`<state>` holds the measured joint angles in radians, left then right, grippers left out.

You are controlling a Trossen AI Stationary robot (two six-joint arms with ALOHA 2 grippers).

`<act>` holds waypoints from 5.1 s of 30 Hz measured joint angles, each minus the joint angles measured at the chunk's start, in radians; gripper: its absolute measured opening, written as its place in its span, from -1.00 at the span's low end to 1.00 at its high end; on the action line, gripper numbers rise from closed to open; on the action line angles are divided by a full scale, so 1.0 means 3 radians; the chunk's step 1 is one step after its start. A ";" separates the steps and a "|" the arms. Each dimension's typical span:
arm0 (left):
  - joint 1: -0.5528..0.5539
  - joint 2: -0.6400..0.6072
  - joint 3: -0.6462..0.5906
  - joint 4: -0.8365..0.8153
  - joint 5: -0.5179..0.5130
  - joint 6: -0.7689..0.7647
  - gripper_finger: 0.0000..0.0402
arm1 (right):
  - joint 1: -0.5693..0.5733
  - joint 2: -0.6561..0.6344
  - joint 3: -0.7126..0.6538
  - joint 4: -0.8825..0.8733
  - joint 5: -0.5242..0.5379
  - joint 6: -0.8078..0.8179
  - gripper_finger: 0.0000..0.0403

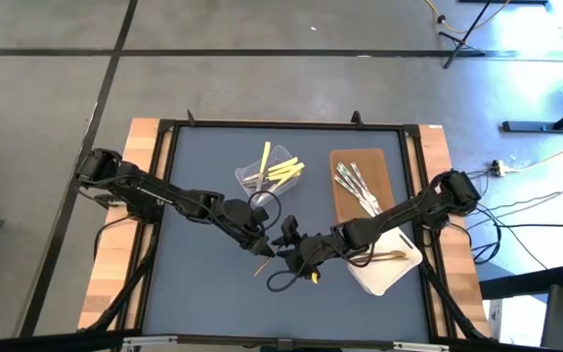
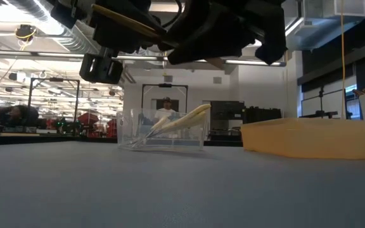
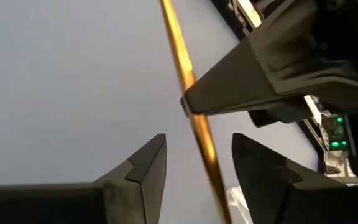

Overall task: Sort silverware by color (type)
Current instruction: Put the gold knife into the white bin

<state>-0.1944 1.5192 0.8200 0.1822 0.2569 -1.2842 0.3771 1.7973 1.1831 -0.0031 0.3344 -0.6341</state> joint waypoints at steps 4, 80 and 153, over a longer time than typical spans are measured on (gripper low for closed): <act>0.0000 0.0000 0.0000 0.0000 -0.0001 0.0004 -0.88 | 0.0000 0.0028 0.0000 -0.0003 -0.0015 0.0000 -0.14; 0.1111 -0.1828 0.0002 -0.1052 -0.0235 0.3144 -0.51 | 0.0006 0.0023 0.0119 -0.0477 0.0093 0.0432 -1.00; 0.0313 -0.5052 -0.2506 -0.0974 -0.1590 0.4585 -0.51 | 0.0008 -0.3243 -0.1632 -0.1797 -0.0879 0.2972 -1.00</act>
<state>-0.1005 0.0036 0.0681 -0.1100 -0.2199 0.0914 0.3794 0.8242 0.6937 -0.5421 0.0706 0.2575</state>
